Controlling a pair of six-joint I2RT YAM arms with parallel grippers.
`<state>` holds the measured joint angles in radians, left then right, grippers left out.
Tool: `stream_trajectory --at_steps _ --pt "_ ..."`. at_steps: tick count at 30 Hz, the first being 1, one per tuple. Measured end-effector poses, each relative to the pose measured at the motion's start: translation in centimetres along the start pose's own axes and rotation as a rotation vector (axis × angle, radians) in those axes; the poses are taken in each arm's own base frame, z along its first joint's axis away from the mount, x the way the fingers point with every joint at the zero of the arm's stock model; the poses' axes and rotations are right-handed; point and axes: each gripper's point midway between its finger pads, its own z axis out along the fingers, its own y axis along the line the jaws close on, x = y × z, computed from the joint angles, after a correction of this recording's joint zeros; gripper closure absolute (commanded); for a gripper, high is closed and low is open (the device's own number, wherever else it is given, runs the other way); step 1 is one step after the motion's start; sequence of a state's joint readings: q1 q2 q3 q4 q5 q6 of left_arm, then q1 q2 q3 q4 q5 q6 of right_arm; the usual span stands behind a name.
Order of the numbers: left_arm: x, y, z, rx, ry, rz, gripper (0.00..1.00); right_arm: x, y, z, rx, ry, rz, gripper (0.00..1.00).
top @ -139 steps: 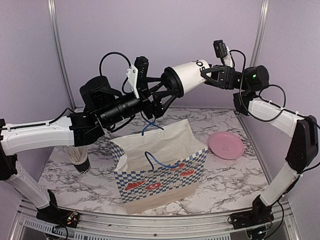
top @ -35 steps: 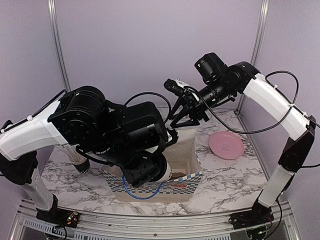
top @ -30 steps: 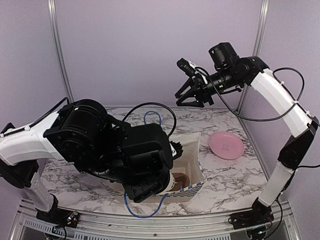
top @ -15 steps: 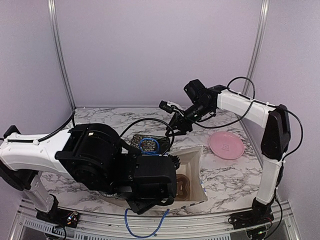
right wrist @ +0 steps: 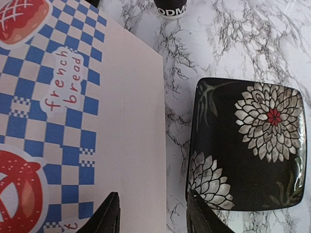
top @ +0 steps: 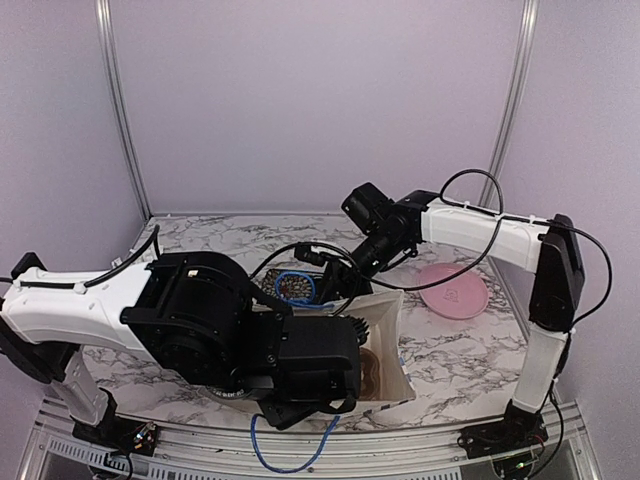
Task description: Pack the takeout coffee
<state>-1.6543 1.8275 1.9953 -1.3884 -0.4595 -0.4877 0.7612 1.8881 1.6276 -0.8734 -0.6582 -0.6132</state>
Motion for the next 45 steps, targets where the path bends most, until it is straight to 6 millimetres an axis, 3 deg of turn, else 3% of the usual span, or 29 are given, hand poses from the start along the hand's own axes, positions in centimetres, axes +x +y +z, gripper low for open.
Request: stream_trajectory --at_steps 5,8,21,29,35,39,45 --pt "0.6 -1.7 0.1 0.090 0.015 -0.022 0.62 -1.7 1.1 -2.0 0.041 -0.042 -0.054 0.55" --pt "1.6 -2.3 0.7 0.132 0.012 -0.018 0.62 -1.5 0.8 -2.3 0.072 -0.039 -0.063 0.54" --pt "2.1 -2.3 3.2 0.093 -0.037 0.080 0.63 4.0 -3.2 3.6 0.081 0.130 0.021 0.55" --pt "0.5 -1.6 2.9 0.048 -0.119 0.104 0.63 4.6 -3.5 4.3 0.085 0.131 0.045 0.55" --pt "-0.7 -1.0 2.8 -0.009 -0.164 0.187 0.63 5.8 -2.5 4.2 0.075 0.141 0.098 0.54" --pt "-0.8 -1.3 3.5 -0.026 -0.156 0.242 0.63 4.8 -2.0 3.1 0.089 0.116 0.092 0.54" --pt "-0.6 -1.8 3.8 -0.008 -0.146 0.293 0.64 1.4 0.3 0.4 0.110 0.039 0.011 0.53"
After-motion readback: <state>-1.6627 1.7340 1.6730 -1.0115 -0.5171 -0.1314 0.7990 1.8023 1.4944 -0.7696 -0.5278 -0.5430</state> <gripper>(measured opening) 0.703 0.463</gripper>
